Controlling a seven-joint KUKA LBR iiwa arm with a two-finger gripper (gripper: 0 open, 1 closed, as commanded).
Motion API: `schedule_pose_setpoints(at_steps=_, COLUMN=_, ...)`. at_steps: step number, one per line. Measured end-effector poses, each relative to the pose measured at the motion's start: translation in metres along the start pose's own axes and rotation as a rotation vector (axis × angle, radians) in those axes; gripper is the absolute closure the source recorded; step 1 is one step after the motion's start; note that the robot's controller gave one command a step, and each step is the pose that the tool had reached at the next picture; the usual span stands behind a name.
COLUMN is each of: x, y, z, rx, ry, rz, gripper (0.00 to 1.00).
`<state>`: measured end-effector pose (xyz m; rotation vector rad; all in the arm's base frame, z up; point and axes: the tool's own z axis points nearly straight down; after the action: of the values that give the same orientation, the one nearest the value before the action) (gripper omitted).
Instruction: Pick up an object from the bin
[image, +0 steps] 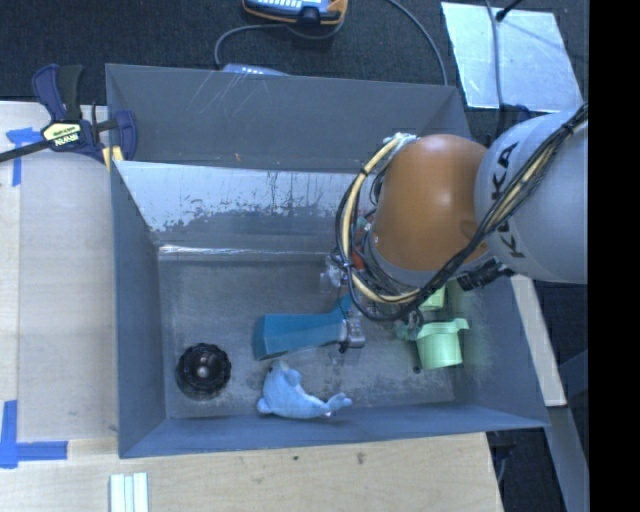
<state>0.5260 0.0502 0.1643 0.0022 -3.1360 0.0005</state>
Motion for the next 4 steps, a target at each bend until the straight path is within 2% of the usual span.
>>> schedule_pose_setpoints(at_steps=1, x=-0.002, y=0.000, z=-0.005, rx=-0.001, ry=-0.008, rz=0.001, gripper=0.00)
schedule_pose_setpoints(at_steps=2, x=-0.011, y=0.005, z=0.016, rx=0.000, ry=-0.012, rz=-0.107, gripper=0.00)
schedule_pose_setpoints(at_steps=3, x=-0.014, y=0.017, z=0.050, rx=0.000, ry=-0.007, rz=-0.229, gripper=0.00)
schedule_pose_setpoints(at_steps=4, x=-0.011, y=0.064, z=0.094, rx=0.001, ry=-0.013, rz=-0.020, gripper=1.00)
